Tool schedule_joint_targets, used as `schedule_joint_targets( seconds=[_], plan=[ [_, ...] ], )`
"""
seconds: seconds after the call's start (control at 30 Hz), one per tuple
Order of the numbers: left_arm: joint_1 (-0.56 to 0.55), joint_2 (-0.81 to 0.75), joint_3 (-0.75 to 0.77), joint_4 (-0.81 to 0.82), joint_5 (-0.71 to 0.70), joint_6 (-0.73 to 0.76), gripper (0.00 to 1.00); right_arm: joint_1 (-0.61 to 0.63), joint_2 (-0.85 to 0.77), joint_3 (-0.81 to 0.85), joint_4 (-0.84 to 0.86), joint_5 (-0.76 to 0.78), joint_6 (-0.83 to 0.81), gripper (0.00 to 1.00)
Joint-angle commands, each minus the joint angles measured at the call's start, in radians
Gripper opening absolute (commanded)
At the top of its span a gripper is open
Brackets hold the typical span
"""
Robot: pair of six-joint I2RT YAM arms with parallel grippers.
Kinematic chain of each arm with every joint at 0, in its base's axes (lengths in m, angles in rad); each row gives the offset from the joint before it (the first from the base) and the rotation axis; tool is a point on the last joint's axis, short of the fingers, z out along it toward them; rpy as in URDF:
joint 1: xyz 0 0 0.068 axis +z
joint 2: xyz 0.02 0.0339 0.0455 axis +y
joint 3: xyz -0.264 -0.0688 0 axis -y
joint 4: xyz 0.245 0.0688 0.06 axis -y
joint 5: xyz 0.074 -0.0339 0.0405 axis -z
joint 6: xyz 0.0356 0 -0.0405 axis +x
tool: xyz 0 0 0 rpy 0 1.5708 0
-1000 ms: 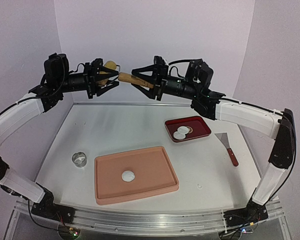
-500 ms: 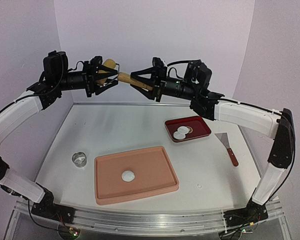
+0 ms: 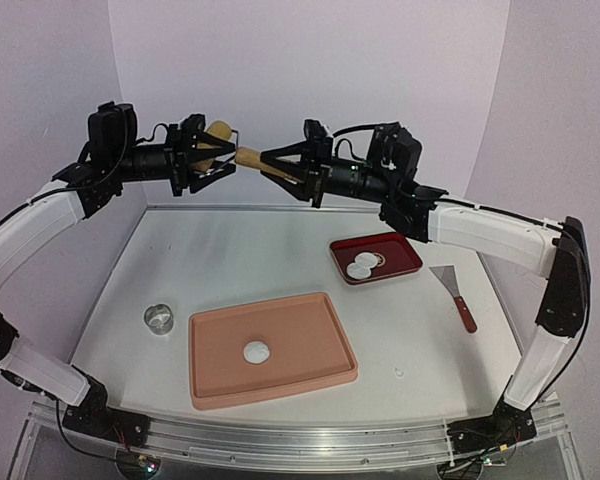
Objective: Roll out the dumpling wrappers from the dough
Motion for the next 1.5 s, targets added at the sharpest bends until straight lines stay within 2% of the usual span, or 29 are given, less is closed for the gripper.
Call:
schedule_joint_targets(
  seconds=[0.0, 0.03, 0.1, 0.17, 0.23, 0.4, 0.5, 0.6, 0.77, 1.0, 1.3, 1.47],
  plan=[
    [-0.004, -0.016, 0.051, -0.068, -0.003, 0.084, 0.60, 0.007, -0.049, -0.041, 0.001, 0.051, -0.029, 0.00],
    [-0.003, -0.031, 0.047, -0.133, -0.028, 0.124, 0.72, 0.008, -0.074, -0.058, -0.084, 0.100, -0.065, 0.00],
    [-0.003, -0.058, 0.022, -0.208, -0.079, 0.182, 0.83, 0.008, -0.137, -0.076, -0.250, 0.209, -0.140, 0.00],
    [-0.003, -0.085, -0.011, -0.286, -0.112, 0.218, 0.90, 0.008, -0.183, -0.100, -0.413, 0.311, -0.172, 0.00],
    [-0.003, -0.129, -0.070, -0.396, -0.176, 0.280, 0.93, 0.008, -0.244, -0.114, -0.592, 0.445, -0.223, 0.00],
    [-0.004, -0.199, -0.156, -0.644, -0.386, 0.395, 0.93, 0.007, -0.230, -0.081, -0.820, 0.425, -0.287, 0.00],
    [-0.005, -0.214, -0.201, -0.810, -0.557, 0.460, 0.91, 0.014, -0.184, -0.078, -0.923, 0.355, -0.309, 0.00],
    [-0.005, -0.221, -0.293, -0.868, -0.654, 0.501, 0.88, 0.036, -0.143, -0.053, -1.055, 0.340, -0.361, 0.00],
    [-0.017, -0.227, -0.453, -0.826, -0.660, 0.498, 0.80, 0.081, -0.067, 0.017, -1.208, 0.316, -0.455, 0.00],
    [-0.045, -0.147, -0.612, -0.739, -0.662, 0.492, 0.68, 0.162, 0.045, 0.115, -1.249, 0.272, -0.507, 0.00],
    [-0.069, 0.053, -0.624, -0.638, -0.654, 0.508, 0.55, 0.191, 0.166, 0.222, -1.270, 0.236, -0.502, 0.00],
    [-0.078, 0.107, -0.600, -0.634, -0.690, 0.511, 0.48, 0.190, 0.200, 0.248, -1.291, 0.251, -0.519, 0.00]
  ],
)
